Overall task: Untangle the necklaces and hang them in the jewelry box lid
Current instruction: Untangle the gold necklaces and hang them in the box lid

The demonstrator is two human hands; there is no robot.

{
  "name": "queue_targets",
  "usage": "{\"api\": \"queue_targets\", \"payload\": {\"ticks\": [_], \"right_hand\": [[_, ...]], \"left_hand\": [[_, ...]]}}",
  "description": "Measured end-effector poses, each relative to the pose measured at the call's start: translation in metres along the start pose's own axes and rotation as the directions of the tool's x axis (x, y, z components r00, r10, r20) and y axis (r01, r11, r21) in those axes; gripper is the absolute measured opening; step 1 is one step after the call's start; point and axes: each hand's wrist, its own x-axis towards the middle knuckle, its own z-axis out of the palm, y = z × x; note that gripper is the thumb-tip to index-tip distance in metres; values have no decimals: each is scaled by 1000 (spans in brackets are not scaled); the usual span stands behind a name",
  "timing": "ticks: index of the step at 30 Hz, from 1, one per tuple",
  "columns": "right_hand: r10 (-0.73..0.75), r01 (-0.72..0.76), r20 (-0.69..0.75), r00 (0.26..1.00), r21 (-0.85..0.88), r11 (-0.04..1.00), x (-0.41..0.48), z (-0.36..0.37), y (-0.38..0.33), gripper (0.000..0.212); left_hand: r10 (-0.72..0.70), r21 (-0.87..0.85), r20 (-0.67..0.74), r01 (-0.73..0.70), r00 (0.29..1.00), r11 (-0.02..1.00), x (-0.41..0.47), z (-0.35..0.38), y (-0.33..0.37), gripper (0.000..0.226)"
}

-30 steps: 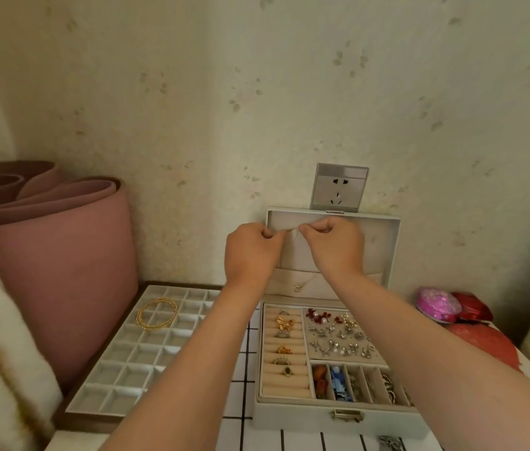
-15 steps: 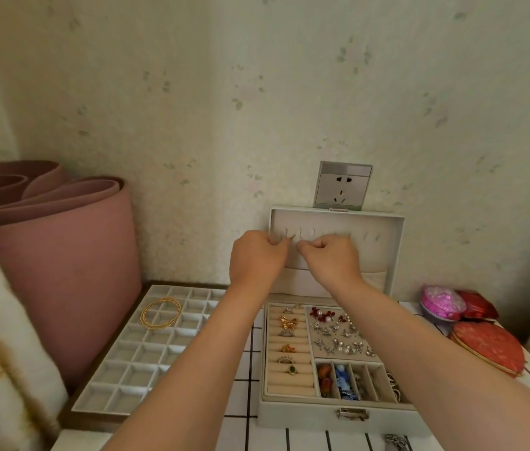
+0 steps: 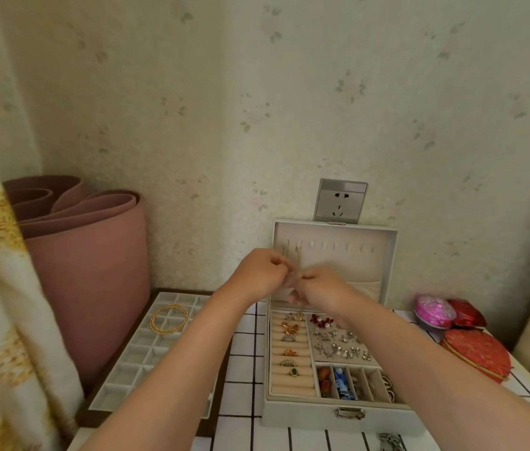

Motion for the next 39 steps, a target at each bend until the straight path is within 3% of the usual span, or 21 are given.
{"api": "queue_targets", "payload": {"ticks": [6,12,17,20,23,26,31,33,35,39], "right_hand": [[-59,31,-99,993,-262,965,-3,-12,-4,25],[-189,128,-144,971,-354,926,-4,-24,-18,35],[-172,111,-148,974,-353,929,0,-26,-15,30],[-59,13,-138,989,-309,951,0,-28,-9,29],[54,-64,-40,998,-299,952,-8,-25,1,23],[-18,22,20,1000,-268,963,-13,-16,13,17],[-58,40,-84,995,-202,979,-5,-15,18,17],[-68,43,-109,992,-215,976,-2,-19,15,20],[-97,59,-154,983,-230,971,2,-25,11,20],[-142,99,-248,958,-179,979,9,-36,-1,15]], "left_hand": [[15,73,41,-18,999,997,-4,12,-6,19],[-48,-117,152,66,987,991,-10,34,-6,27],[-57,-174,87,72,995,982,-11,35,-5,14],[-52,-186,64,63,997,980,-10,32,-6,12],[-30,-180,16,32,999,983,-7,31,-9,9],[-9,-176,16,11,1000,984,-5,31,-10,9],[55,-123,-3,-55,998,991,-4,31,-11,11],[83,-59,-16,-84,996,995,-3,30,-12,15],[137,121,-41,-131,990,984,-3,30,-16,21],[255,501,-28,-207,967,841,-4,34,-22,32]]}}
